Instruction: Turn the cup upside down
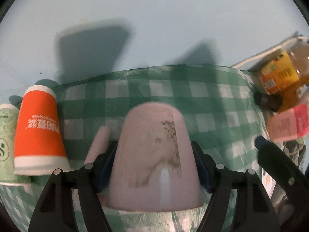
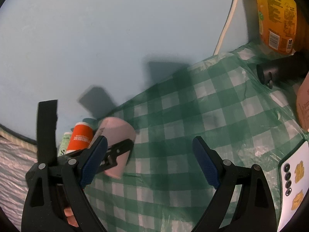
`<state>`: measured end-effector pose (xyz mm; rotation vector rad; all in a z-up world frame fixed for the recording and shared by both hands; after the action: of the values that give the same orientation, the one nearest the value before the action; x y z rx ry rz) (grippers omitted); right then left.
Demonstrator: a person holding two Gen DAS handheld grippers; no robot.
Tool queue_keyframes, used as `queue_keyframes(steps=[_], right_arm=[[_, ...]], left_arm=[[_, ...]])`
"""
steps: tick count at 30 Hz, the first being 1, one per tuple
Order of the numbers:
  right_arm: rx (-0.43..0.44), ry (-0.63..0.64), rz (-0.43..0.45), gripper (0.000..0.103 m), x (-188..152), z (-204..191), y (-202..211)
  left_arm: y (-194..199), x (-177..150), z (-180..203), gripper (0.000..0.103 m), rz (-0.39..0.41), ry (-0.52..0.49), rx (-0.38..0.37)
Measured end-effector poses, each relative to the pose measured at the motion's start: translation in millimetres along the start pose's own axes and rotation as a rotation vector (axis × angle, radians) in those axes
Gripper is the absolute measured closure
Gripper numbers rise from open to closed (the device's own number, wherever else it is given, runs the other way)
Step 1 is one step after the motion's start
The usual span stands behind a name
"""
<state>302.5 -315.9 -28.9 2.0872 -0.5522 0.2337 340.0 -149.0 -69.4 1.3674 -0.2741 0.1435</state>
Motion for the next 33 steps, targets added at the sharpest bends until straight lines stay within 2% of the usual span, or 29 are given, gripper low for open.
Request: queue_keyframes(steps=[10, 20, 25, 33], right_arm=[[0.046, 0.024, 0.025, 0.013, -20.2, -9.5, 19.2], [0.079, 0.085, 0.026, 0.013, -51.4, -29.5, 24.6], [0.106, 0.122, -0.003, 0.013, -70.6, -40.0, 18.3], [0.105, 0.154, -0.031, 0.013, -92.1, -49.2, 10.9]], left_arm=[[48.3, -40.6, 2.8, 0.029, 0.080, -0.050, -0.037], [86.4, -87.0, -31.2, 0.029, 0.190, -0.052, 0.004], [87.8, -114.9, -49.4, 0.029, 0.227, -0.025, 0.029], [79.5, -141.6, -62.0, 0.029, 0.265, 0.004, 0.056]])
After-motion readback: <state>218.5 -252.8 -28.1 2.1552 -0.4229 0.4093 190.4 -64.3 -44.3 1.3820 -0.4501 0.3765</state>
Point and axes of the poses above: each gripper's, at about its wrist camera, not at the fingertips, and y roughly against the way its jaws point, z to its right, x to its top, the point moved 2 cm from there along -y, roughly the way its jaws point, and after that the axes turned 1 degree about -y, right-handed, at the moved point
